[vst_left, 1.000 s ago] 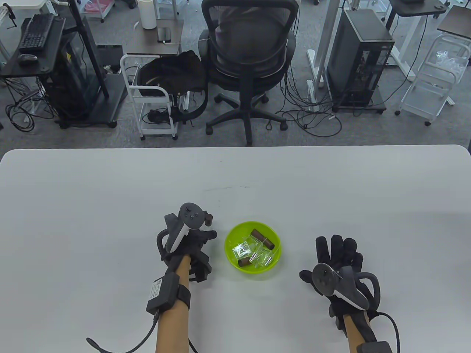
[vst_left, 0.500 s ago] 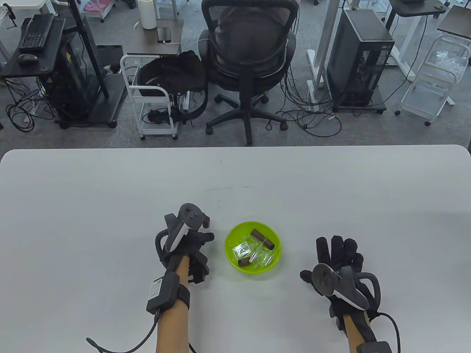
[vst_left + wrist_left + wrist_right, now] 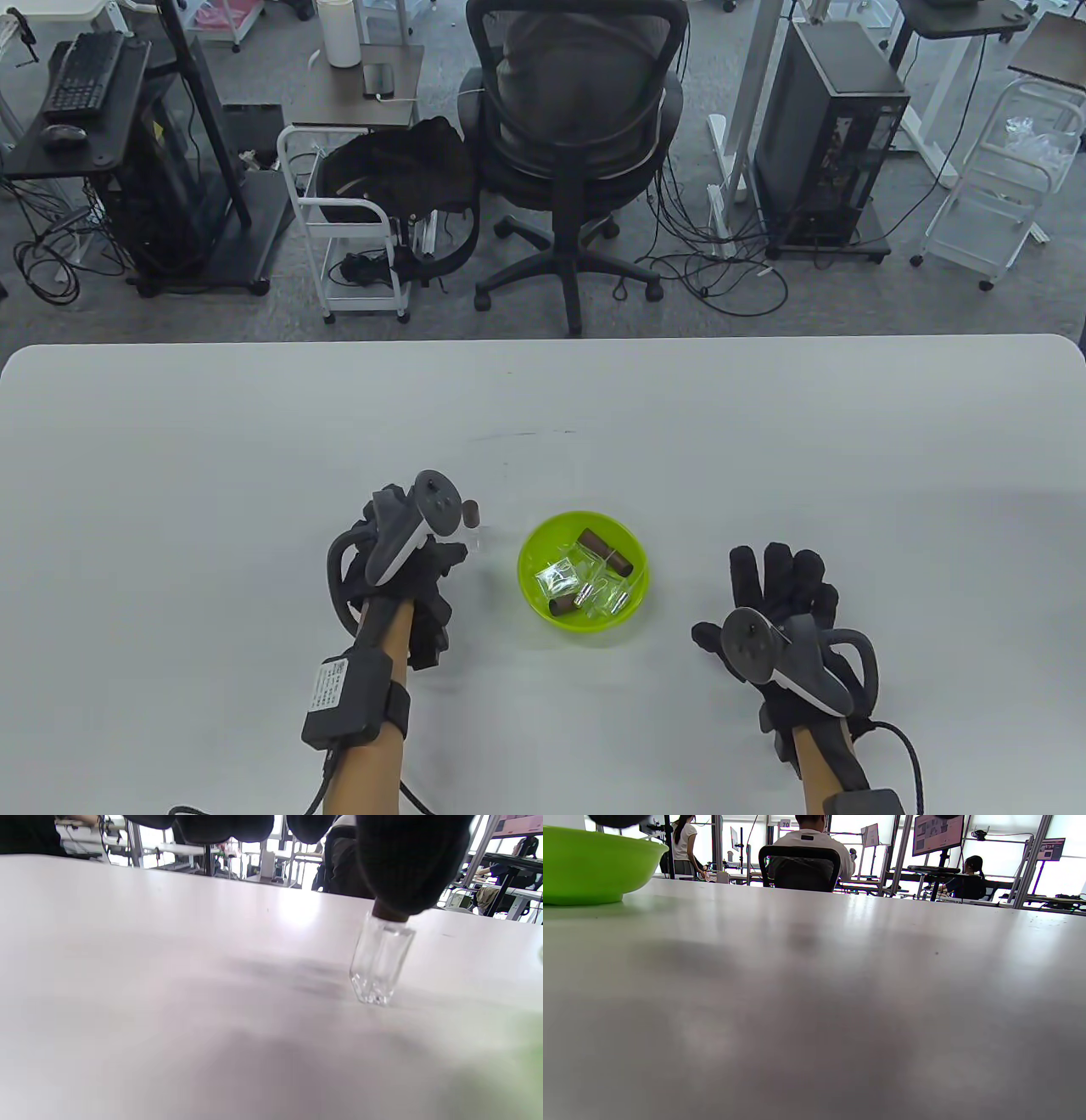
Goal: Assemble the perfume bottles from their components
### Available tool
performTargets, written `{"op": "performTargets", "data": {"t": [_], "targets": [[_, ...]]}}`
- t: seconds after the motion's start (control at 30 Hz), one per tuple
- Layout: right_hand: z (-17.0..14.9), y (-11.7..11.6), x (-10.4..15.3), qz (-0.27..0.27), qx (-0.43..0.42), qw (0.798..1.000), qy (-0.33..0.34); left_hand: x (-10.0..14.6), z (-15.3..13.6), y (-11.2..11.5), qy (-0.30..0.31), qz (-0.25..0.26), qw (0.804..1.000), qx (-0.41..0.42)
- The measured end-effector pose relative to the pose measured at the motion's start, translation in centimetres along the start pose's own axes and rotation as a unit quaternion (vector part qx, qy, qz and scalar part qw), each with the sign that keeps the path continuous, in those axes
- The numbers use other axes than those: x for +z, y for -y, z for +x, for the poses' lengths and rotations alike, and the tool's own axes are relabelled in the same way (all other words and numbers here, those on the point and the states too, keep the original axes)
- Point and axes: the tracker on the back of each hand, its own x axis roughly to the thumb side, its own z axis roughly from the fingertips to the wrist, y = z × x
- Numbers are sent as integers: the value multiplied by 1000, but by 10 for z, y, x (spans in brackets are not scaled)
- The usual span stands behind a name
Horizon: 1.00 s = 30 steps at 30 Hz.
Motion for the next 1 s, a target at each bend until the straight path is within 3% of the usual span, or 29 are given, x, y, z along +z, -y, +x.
{"op": "performTargets", "data": {"t": [0.2, 0.43, 0.6, 1.0], "targets": [[1, 0, 0, -4, 2, 1000, 3, 35, 43, -17, 79, 45, 993, -70], [0, -1, 1, -1, 2, 1000, 2, 50, 102, 12, 158, 34, 978, -130], [-2, 0, 2, -4, -5, 1000, 2, 47, 123, 35, 158, 17, 970, -185], [-2, 0, 2, -2, -5, 1000, 4, 41, 138, 50, 143, -9, 969, -200]]}}
